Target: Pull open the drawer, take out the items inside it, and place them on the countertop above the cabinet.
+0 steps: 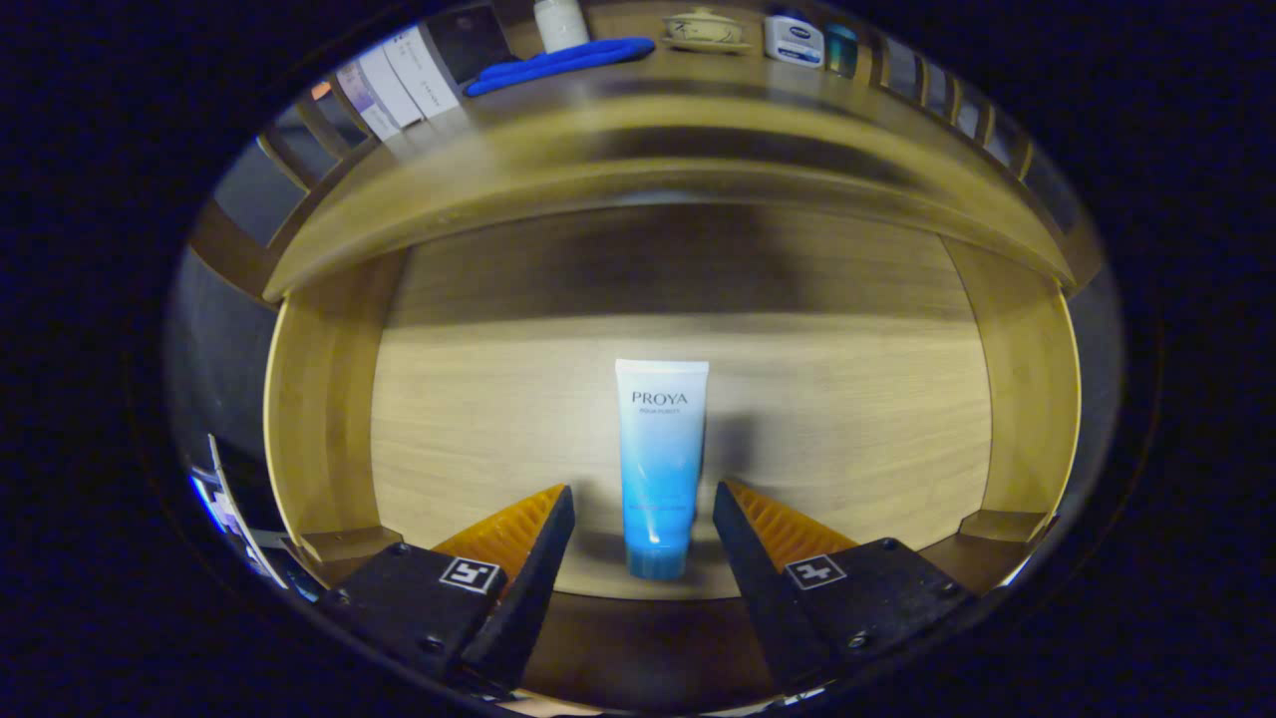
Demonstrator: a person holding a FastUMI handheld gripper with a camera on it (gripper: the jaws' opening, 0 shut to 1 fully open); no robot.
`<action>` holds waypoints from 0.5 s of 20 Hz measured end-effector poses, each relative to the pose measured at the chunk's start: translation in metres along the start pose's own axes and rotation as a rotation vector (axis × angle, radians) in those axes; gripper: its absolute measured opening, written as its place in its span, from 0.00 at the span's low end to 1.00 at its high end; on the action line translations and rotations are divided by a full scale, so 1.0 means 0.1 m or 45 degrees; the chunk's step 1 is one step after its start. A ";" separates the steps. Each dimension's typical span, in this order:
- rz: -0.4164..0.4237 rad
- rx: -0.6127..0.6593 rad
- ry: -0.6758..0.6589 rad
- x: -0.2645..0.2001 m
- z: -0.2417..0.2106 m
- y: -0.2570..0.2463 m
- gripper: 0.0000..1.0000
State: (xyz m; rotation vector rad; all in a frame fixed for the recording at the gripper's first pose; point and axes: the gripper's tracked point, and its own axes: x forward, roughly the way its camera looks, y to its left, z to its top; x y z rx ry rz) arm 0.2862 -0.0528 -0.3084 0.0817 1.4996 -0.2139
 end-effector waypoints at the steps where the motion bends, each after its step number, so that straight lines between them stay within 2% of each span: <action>1: -0.014 -0.003 0.011 0.04 -0.01 -0.01 0.86; 6: -0.072 -0.082 -0.022 0.09 -0.03 -0.04 0.71; 8: -0.102 -0.057 -0.046 0.10 -0.02 -0.08 0.68; 10: -0.110 -0.037 -0.051 0.09 -0.03 -0.11 0.60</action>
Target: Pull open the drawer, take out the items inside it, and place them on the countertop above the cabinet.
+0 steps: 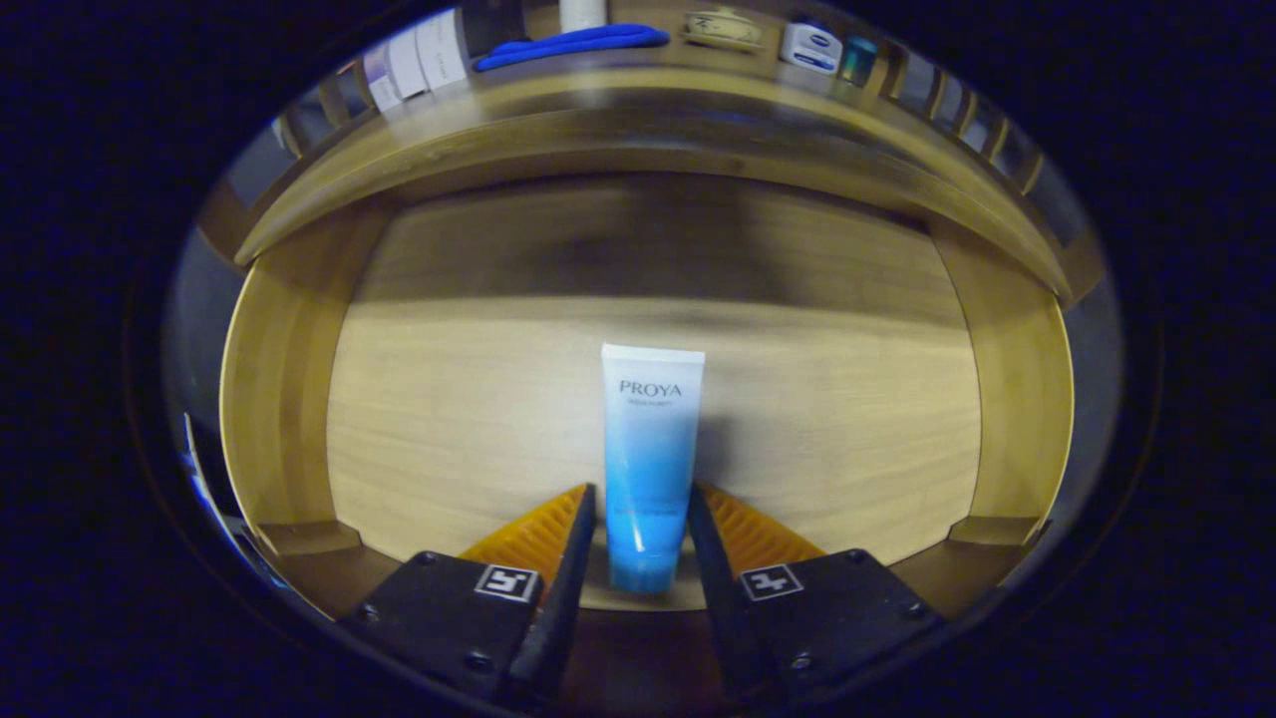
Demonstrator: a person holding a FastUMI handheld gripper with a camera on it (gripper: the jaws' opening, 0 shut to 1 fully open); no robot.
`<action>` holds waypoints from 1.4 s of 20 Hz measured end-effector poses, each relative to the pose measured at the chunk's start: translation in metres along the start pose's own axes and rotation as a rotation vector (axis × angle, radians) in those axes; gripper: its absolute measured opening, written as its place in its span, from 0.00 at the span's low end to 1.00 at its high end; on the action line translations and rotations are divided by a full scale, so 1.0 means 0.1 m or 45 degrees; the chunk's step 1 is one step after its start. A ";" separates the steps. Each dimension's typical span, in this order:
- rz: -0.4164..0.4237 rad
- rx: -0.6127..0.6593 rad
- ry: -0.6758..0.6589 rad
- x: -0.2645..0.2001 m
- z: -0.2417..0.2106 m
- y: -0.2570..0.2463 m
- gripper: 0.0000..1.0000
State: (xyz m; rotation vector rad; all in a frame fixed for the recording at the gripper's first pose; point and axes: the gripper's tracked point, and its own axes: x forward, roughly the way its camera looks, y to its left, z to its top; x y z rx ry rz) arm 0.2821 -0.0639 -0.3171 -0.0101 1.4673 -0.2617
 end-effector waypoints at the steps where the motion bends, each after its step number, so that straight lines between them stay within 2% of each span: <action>1: 0.004 -0.003 -0.003 -0.01 0.01 -0.01 0.55; 3: 0.024 0.011 -0.009 -0.01 0.02 -0.02 0.46; 5: 0.039 0.029 0.000 -0.03 -0.02 -0.02 0.42; 7: 0.099 0.058 0.005 -0.12 -0.06 0.04 0.39; 9: 0.079 0.057 -0.038 -0.21 -0.02 -0.01 0.37; 22: 0.174 0.031 -0.277 -1.23 0.34 -0.09 0.37; 28: 0.184 0.015 -0.383 -1.57 0.76 -0.11 0.37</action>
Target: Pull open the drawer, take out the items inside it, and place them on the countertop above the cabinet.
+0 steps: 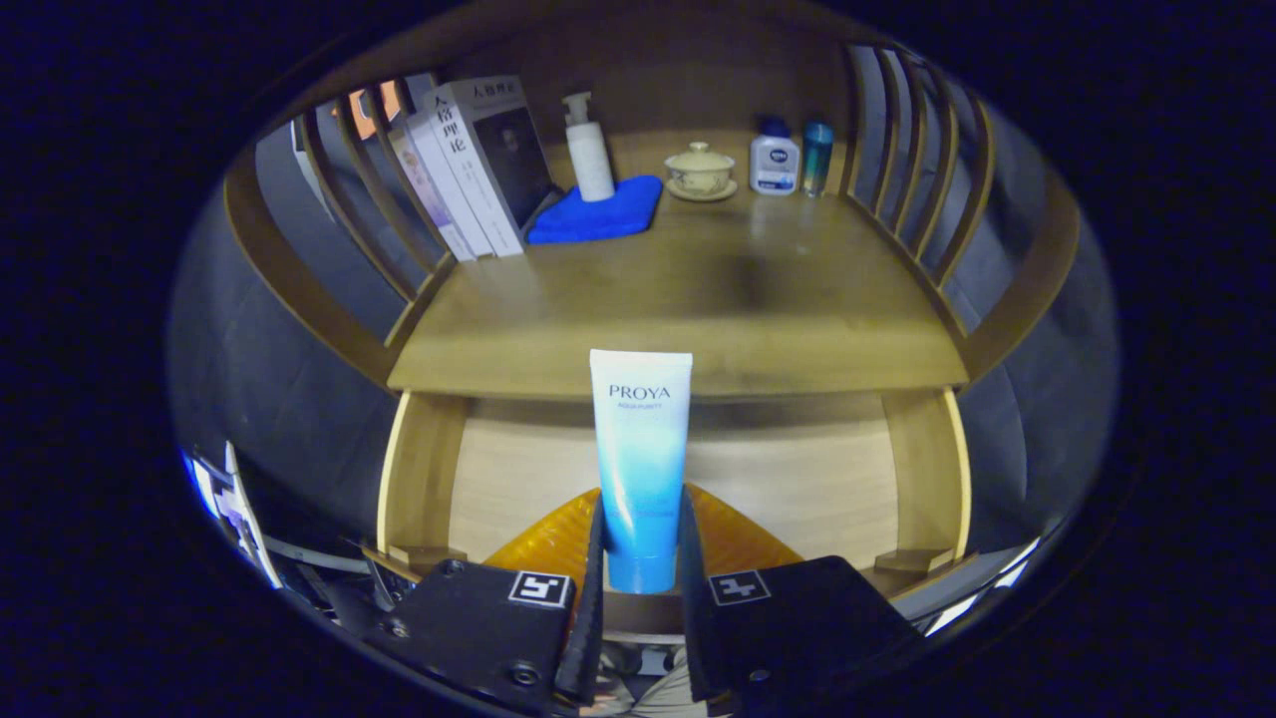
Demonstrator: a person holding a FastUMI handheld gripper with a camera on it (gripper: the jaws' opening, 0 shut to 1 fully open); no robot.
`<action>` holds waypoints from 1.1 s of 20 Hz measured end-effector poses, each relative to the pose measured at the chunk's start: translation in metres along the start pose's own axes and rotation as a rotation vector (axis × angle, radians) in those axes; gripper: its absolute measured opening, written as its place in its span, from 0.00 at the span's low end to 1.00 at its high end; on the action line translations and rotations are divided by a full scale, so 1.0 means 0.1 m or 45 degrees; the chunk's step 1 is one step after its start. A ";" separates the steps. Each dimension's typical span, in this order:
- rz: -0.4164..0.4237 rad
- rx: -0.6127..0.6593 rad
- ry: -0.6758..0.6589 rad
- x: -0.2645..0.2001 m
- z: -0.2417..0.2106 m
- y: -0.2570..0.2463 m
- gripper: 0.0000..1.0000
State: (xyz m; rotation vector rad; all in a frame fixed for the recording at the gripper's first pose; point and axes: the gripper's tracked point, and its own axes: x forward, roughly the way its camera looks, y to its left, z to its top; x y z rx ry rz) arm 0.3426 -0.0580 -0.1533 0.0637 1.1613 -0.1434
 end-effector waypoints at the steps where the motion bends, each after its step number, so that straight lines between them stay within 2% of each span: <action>1: -0.001 -0.007 -0.014 0.01 0.10 0.00 0.37; 9: 0.019 -0.032 -0.121 0.23 0.74 0.06 0.37; 15: -0.002 -0.024 -0.152 0.59 1.04 0.05 0.37; 22: -0.037 -0.007 -0.153 0.94 1.19 -0.02 0.37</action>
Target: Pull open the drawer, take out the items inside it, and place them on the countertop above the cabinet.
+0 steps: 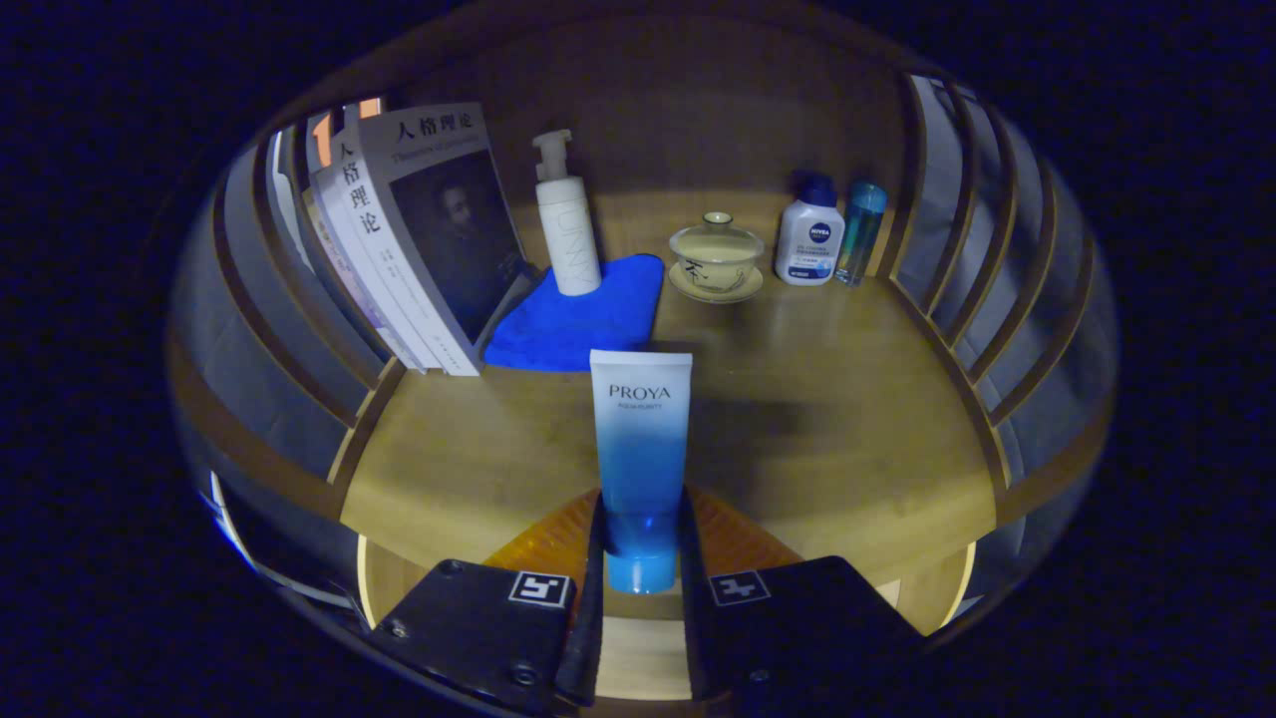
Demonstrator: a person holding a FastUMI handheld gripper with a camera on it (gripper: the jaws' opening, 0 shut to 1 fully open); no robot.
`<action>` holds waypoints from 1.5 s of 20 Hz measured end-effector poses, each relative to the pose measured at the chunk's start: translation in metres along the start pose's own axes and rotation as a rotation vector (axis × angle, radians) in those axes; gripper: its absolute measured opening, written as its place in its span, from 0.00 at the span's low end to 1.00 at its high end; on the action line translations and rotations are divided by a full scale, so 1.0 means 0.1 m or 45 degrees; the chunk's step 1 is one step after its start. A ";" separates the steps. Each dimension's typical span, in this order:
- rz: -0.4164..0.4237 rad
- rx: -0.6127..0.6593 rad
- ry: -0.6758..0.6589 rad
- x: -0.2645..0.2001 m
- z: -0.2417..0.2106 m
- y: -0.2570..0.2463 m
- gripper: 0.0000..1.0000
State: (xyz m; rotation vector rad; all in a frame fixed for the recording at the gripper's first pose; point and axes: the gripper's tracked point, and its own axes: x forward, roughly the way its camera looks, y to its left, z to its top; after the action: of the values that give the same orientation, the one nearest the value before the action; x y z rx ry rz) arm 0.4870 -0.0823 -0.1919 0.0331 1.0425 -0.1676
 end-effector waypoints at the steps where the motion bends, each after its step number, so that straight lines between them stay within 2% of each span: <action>1: -0.007 0.004 0.011 0.03 -0.02 0.00 0.37; 6: -0.001 -0.032 0.033 0.09 -0.02 0.04 0.38; 10: -0.018 -0.012 0.064 0.04 -0.12 0.00 0.49; 13: -0.010 0.001 0.057 -0.16 -0.17 0.01 0.73; 14: -0.004 -0.003 0.049 -0.24 -0.20 0.01 0.76; 20: 0.073 -0.030 -0.013 -0.80 -0.49 0.15 0.76; 24: 0.110 -0.051 -0.137 -1.17 -0.65 0.23 0.76; 26: 0.124 -0.062 -0.183 -1.32 -0.79 0.28 0.79; 27: 0.131 -0.065 -0.203 -1.39 -0.85 0.30 0.84; 30: 0.132 -0.087 -0.290 -1.59 -0.95 0.33 0.85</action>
State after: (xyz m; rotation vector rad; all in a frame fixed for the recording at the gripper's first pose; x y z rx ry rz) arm 0.3328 -0.0206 -0.1046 0.0057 0.8163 -0.0400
